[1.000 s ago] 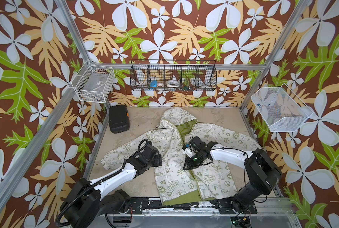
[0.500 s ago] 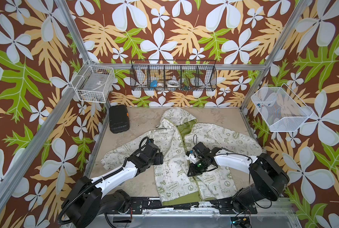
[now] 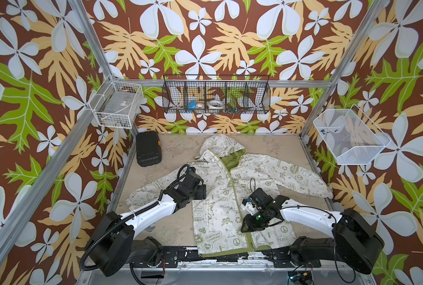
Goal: Unzip the jacket
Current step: Smooth out the jacket at the center of the board.
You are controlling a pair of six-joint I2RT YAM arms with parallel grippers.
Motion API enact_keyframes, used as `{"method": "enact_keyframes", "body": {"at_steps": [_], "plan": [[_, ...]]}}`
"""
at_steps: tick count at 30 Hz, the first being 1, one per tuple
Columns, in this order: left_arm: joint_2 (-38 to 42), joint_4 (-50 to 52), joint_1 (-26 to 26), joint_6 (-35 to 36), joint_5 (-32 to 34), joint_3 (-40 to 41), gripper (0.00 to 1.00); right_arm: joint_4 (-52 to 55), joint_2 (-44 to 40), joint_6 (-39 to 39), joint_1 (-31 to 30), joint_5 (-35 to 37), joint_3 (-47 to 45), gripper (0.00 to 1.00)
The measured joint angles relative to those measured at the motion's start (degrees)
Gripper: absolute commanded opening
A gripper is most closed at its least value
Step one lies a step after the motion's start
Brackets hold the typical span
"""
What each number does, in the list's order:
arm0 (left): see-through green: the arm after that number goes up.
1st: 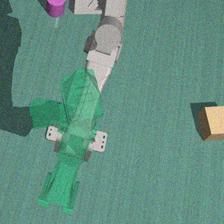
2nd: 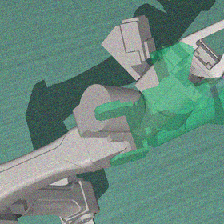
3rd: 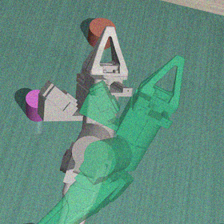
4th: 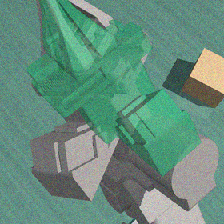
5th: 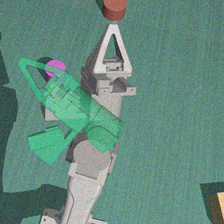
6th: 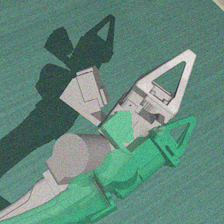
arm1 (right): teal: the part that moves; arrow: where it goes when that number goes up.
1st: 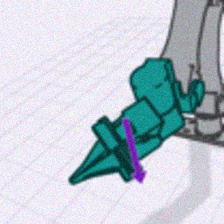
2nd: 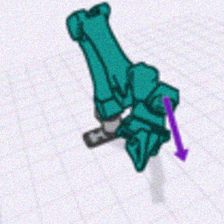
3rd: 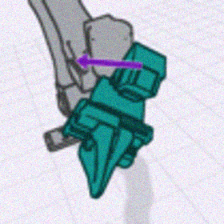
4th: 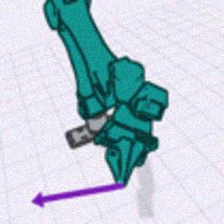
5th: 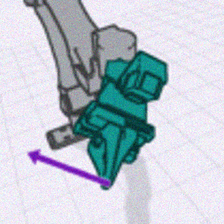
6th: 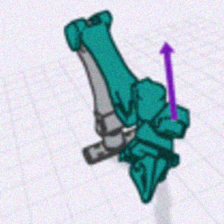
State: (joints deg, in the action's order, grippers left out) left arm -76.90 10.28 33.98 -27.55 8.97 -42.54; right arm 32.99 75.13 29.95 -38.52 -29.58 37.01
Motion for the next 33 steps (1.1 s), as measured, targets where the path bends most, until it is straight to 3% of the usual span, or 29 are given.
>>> {"method": "enact_keyframes", "body": {"at_steps": [3, 6, 9, 13, 17, 25, 29, 33], "plan": [[-5.3, -0.2, -3.6, 1.6, -0.3, -5.8, 0.77, 2.1, 0.5, -0.5, 4.7, 4.6, 9.5, 0.46], [-11.3, -0.5, -6.9, 2.8, -0.5, -12.4, 0.74, -0.1, 3.7, -0.5, 14.0, 6.3, 16.6, 0.34], [-18.2, -1.1, -8.0, 4.2, -1.6, -20.2, 0.72, -2.8, 9.9, -0.5, 20.8, 6.6, 24.3, 0.25], [-28.8, -1.3, -8.0, 6.1, -4.5, -32.5, 0.68, -5.4, 22.0, -1.8, 24.7, 7.0, 37.6, 0.16], [-39.4, -1.0, -8.1, 7.2, -6.4, -44.6, 0.66, -6.1, 33.9, -2.5, 25.6, 6.6, 47.1, 0.13], [-56.6, 2.8, -8.7, 10.4, -8.2, -63.2, 0.63, -8.0, 50.4, -1.8, 24.0, -1.0, 59.8, 0.12], [-58.8, 2.7, -9.6, 11.7, -9.0, -66.7, 0.63, -9.0, 58.5, -1.9, 21.8, -3.9, 70.6, 0.12], [-53.7, -0.5, -11.3, 12.4, -8.8, -61.5, 0.65, -9.4, 65.8, -1.8, 20.8, -4.8, 79.3, 0.11]]}}
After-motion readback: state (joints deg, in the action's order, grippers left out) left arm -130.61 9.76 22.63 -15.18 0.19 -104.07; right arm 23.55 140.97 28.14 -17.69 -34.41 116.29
